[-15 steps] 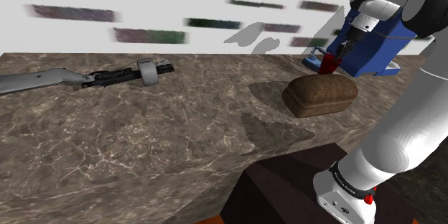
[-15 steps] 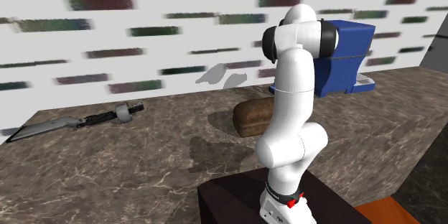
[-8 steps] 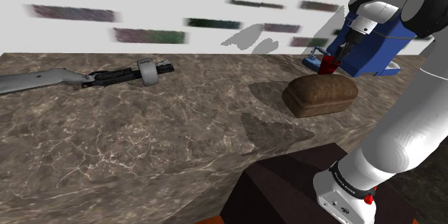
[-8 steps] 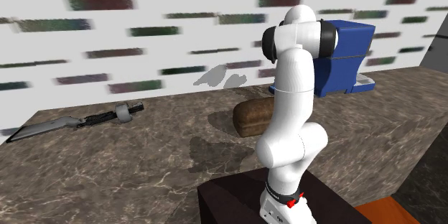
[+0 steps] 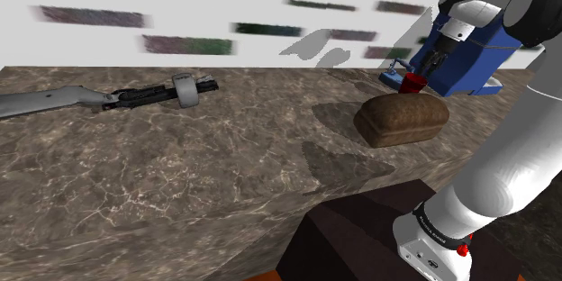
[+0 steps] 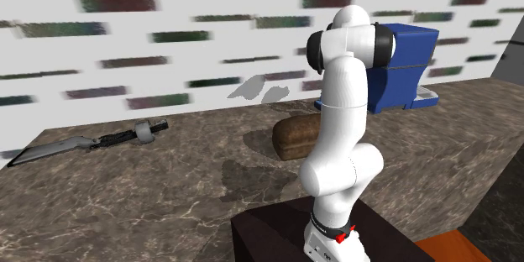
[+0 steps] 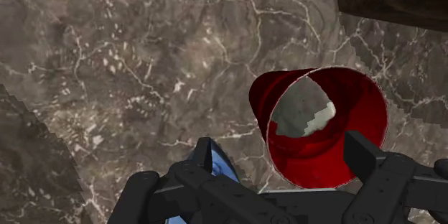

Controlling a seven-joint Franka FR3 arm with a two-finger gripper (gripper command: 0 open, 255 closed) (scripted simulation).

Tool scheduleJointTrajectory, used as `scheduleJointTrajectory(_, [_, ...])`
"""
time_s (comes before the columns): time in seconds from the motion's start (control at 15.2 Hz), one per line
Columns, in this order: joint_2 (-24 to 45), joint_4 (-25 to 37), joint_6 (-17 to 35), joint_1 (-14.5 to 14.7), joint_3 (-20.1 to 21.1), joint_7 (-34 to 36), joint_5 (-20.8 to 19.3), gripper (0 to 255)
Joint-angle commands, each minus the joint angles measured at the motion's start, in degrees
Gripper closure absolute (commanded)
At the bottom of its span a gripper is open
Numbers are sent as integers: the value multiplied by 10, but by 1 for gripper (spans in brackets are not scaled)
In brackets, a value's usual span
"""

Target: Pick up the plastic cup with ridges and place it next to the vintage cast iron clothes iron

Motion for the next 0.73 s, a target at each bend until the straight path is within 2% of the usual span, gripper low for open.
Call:
scheduleJointTrajectory(0.0, [-1, 27, -28, -4, -2, 2, -3, 0])
scheduleJointTrajectory(0.13, [2, 64, -63, -10, -5, 3, -3, 0])
scheduleJointTrajectory(0.66, [2, 64, -63, -10, -5, 3, -3, 0])
